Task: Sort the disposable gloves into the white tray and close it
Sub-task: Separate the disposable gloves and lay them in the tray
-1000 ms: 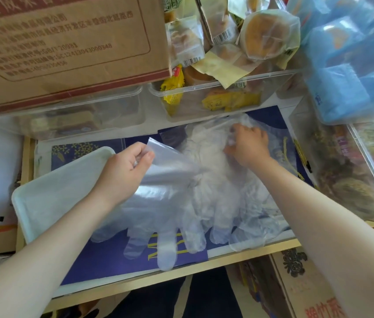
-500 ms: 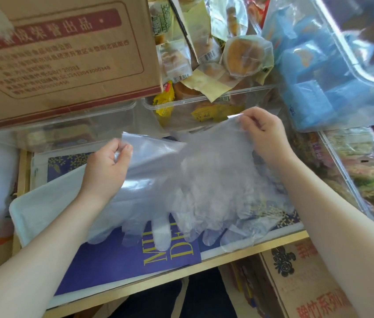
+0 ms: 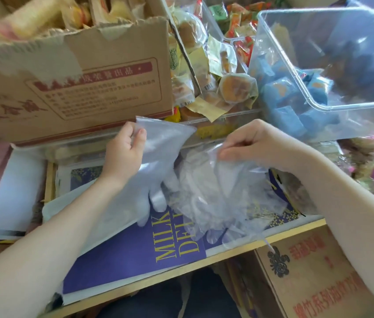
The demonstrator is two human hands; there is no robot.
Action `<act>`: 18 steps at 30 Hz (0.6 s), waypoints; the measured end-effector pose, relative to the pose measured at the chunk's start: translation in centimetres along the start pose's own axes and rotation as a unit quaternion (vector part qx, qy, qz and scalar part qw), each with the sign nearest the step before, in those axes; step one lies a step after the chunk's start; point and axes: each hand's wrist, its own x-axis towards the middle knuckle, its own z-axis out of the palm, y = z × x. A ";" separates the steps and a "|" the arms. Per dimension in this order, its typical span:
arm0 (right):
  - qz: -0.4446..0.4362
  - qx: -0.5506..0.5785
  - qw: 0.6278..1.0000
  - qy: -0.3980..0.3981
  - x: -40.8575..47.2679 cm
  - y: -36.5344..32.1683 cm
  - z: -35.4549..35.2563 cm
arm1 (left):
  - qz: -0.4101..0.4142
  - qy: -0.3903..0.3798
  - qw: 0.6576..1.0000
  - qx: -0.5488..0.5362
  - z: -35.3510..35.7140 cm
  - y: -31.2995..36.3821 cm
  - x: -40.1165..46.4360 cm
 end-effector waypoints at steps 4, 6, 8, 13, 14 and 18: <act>-0.057 -0.044 0.994 0.088 2.0 -0.8 3.8 | 0.031 -0.070 0.994 -0.084 0.9 2.6 -1.1; -0.082 -0.091 0.980 0.156 2.9 -0.4 5.0 | 0.021 -0.084 0.987 -0.138 1.1 3.5 -1.6; -0.080 -0.132 0.970 0.187 3.2 -0.6 5.6 | 0.010 -0.109 0.977 -0.184 1.1 3.5 -2.0; -0.071 -0.169 0.972 0.147 3.6 -1.3 5.0 | 0.022 -0.156 0.971 -0.183 0.5 2.9 -2.3; -0.070 -0.157 0.975 0.138 3.6 -1.4 4.9 | 0.023 -0.164 0.969 -0.184 0.4 2.9 -2.3; -0.077 -0.176 0.972 0.131 3.9 -1.3 4.9 | -0.008 -0.219 0.954 -0.206 -0.4 2.6 -2.4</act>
